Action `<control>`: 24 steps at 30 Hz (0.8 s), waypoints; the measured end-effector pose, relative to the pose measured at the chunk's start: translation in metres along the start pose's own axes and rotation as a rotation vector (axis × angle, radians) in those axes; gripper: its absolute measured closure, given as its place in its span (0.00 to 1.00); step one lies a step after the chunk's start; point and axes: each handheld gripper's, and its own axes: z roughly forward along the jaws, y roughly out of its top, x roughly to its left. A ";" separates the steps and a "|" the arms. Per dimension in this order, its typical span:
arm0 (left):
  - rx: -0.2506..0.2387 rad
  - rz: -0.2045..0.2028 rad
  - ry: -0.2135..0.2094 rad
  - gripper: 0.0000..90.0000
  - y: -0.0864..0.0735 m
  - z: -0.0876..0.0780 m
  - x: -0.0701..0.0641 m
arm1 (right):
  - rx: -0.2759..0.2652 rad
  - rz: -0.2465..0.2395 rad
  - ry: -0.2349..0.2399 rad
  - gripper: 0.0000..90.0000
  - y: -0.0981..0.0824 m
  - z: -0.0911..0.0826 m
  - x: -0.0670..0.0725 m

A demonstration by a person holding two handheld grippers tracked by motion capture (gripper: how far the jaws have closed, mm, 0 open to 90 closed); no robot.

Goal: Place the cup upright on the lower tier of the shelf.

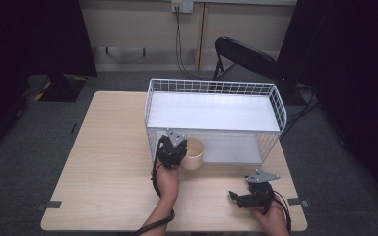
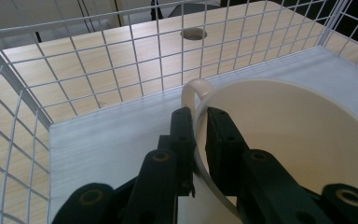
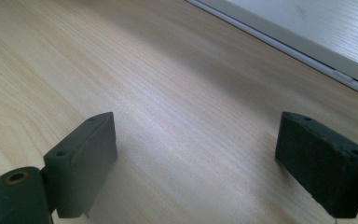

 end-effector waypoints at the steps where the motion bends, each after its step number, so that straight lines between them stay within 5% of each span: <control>1: 0.000 0.000 0.001 0.90 0.000 0.000 0.000 | 0.000 0.000 0.000 0.13 0.000 0.000 0.000; 14: -0.007 -0.026 -0.007 0.89 0.000 0.001 0.002 | 0.000 0.000 0.000 0.13 0.000 0.000 0.000; 24: -0.013 -0.055 -0.061 0.68 0.002 -0.004 0.002 | 0.000 0.000 0.000 0.13 0.000 0.000 0.000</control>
